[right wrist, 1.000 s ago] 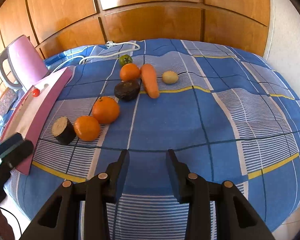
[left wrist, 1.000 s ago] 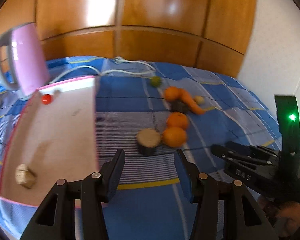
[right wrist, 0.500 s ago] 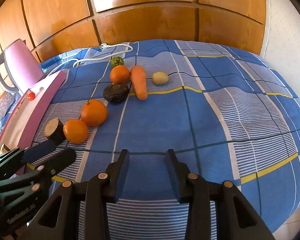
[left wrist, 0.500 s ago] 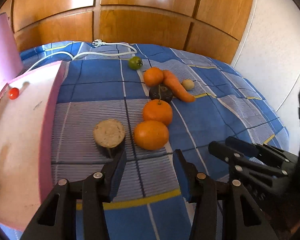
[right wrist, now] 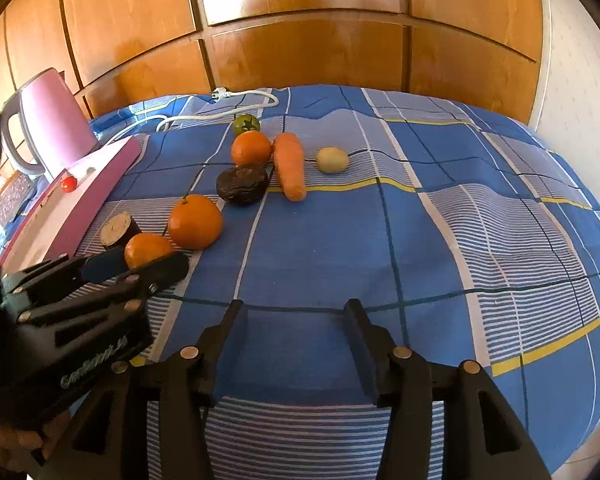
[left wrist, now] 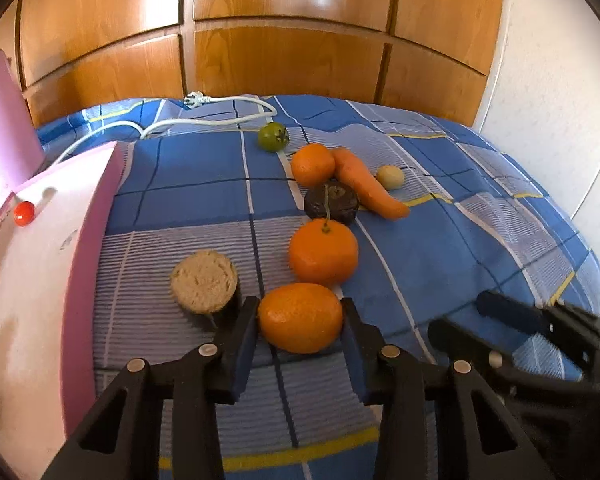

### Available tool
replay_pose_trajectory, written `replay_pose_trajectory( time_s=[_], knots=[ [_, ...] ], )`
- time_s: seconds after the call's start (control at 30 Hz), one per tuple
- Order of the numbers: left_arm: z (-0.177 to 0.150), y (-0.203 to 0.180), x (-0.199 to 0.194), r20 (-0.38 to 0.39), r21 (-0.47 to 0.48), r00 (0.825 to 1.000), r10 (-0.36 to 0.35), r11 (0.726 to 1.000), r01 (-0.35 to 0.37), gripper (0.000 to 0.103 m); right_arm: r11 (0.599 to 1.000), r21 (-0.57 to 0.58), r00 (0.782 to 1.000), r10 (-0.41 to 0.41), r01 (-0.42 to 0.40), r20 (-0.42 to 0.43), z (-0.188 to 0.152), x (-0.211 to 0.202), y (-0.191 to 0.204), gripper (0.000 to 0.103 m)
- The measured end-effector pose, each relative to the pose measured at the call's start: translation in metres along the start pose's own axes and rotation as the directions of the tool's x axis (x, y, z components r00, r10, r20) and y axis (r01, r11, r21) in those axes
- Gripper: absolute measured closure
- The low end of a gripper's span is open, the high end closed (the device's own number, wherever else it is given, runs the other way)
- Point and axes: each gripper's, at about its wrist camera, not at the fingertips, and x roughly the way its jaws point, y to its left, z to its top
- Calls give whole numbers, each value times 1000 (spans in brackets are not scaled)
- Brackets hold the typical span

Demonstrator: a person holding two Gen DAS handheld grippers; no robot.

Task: Organize fruits
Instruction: 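Grasp a mandarin orange with the left tool while the right tool grasps the carrot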

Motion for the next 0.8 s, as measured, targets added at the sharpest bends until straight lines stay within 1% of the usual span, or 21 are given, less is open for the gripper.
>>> replay_pose_trajectory(
  time_s=[0.07, 0.2, 0.43, 0.5, 0.53, 0.6, 0.67, 0.8],
  knots=[
    [-9, -2, -5, 24, 20, 1000, 16, 1000, -16, 63, 1000, 5, 1000, 5, -5, 3, 1, 0, -2, 52],
    [-14, -3, -6, 44, 29, 999, 28, 999, -29, 63, 1000, 9, 1000, 3, -3, 5, 3, 2, -3, 52],
    [-14, 2, -4, 52, -3, 999, -4, 1000, 4, 63, 1000, -10, 1000, -17, 17, -2, 20, 14, -2, 52],
    [-13, 4, -4, 51, -18, 999, -12, 1000, 13, 63, 1000, -19, 1000, -19, 19, 1, 28, 19, -1, 57],
    [-12, 6, -4, 49, -34, 999, -21, 999, 23, 63, 999, -28, 1000, -24, 24, 3, 32, 22, -1, 61],
    [-12, 8, -3, 50, -48, 998, -27, 998, 30, 63, 999, -34, 1000, -25, 25, 11, 40, 26, 0, 63],
    [-12, 8, -2, 51, -49, 998, -27, 998, 29, 63, 999, -35, 1000, -16, 17, 22, 51, 30, 0, 66],
    [-12, 9, -1, 53, -53, 998, -30, 998, 33, 63, 1000, -19, 999, 5, -5, 38, 73, 40, -2, 66]
  ],
)
